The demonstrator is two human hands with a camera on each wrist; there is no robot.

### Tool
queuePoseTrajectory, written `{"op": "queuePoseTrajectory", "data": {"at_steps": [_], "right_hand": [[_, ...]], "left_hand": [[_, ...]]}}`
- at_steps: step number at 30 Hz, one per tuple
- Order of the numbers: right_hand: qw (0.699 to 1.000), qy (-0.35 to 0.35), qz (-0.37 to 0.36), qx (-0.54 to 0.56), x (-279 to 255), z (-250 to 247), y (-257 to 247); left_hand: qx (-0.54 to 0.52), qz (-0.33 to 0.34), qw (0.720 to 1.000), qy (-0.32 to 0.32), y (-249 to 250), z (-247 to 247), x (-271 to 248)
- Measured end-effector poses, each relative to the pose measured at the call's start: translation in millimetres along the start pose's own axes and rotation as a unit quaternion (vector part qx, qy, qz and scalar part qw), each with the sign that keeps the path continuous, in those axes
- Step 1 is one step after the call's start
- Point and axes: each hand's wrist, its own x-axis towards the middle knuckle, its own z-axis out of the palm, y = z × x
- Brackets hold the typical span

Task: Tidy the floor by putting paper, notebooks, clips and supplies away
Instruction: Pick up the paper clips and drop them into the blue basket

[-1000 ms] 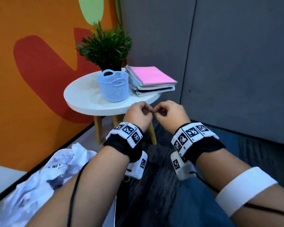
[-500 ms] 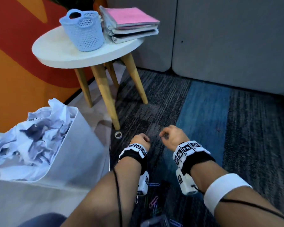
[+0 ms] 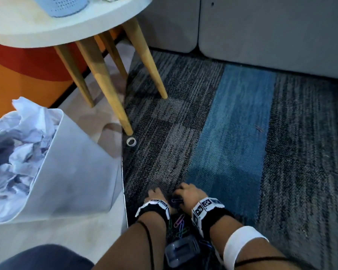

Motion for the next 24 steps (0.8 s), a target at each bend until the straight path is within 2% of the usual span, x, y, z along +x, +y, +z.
{"op": "queuePoseTrajectory", "data": {"at_steps": [3, 6, 10, 19, 24], "right_hand": [[0.997, -0.044, -0.027, -0.051, 7, 9, -1], [0.993, -0.076, -0.050, -0.074, 10, 21, 5], [0.991, -0.054, -0.074, -0.095, 6, 24, 17], [0.999, -0.006, -0.036, -0.030, -2, 39, 36], [0.999, 0.007, -0.042, 0.023, -15, 48, 45]], "left_hand": [[-0.001, -0.034, 0.999, -0.002, -6, 16, 2], [-0.013, -0.017, 1.000, 0.011, -7, 30, -4], [-0.011, -0.003, 1.000, -0.017, -3, 42, -22], [-0.010, 0.043, 0.999, -0.017, 0, 38, -21], [0.010, 0.126, 0.992, 0.018, -2, 44, -23]]}}
